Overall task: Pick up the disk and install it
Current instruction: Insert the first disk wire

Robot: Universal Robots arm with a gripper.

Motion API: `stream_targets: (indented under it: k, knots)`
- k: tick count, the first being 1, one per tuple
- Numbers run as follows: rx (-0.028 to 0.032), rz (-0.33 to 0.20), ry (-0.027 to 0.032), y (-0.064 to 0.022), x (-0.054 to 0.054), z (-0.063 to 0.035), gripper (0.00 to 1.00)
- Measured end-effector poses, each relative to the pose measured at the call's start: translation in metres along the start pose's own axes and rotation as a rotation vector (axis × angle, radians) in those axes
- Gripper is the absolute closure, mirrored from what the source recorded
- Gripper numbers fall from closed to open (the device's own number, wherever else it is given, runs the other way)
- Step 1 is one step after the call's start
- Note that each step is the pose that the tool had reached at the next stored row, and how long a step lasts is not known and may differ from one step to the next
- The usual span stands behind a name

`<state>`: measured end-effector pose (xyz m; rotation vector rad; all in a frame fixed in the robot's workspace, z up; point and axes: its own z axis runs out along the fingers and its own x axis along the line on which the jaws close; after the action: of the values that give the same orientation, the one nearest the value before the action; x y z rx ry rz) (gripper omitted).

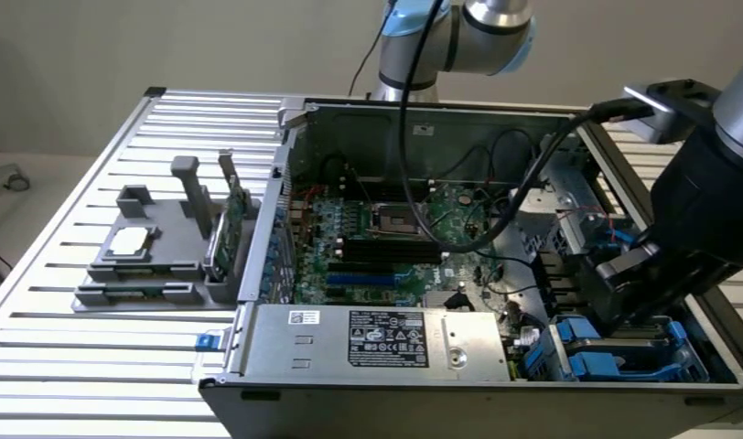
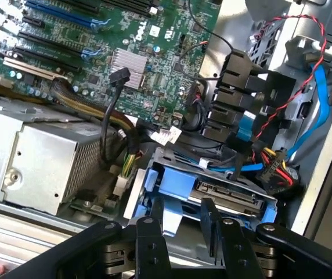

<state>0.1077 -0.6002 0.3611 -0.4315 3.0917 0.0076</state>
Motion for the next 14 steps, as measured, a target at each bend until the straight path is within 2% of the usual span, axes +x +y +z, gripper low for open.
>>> stream_targets:
  k: [6, 9, 10, 11, 12, 14]
  knots:
    - [-0.0045, 0.072, -0.0029, 0.0, 0.0, 0.0001, 0.61]
    - [-0.0125, 0.099, -0.0071, 0.0, 0.0, 0.0001, 0.61]
    - [-0.0173, 0.106, -0.0092, 0.0, 0.0, 0.0001, 0.61]
    - [-0.0246, 0.112, -0.0118, 0.0, 0.0, 0.0001, 0.61]
    - [-0.0363, 0.117, -0.015, 0.0, 0.0, 0.0001, 0.61]
    - [-0.0661, 0.126, -0.0225, 0.0, 0.0, 0.0001, 0.61]
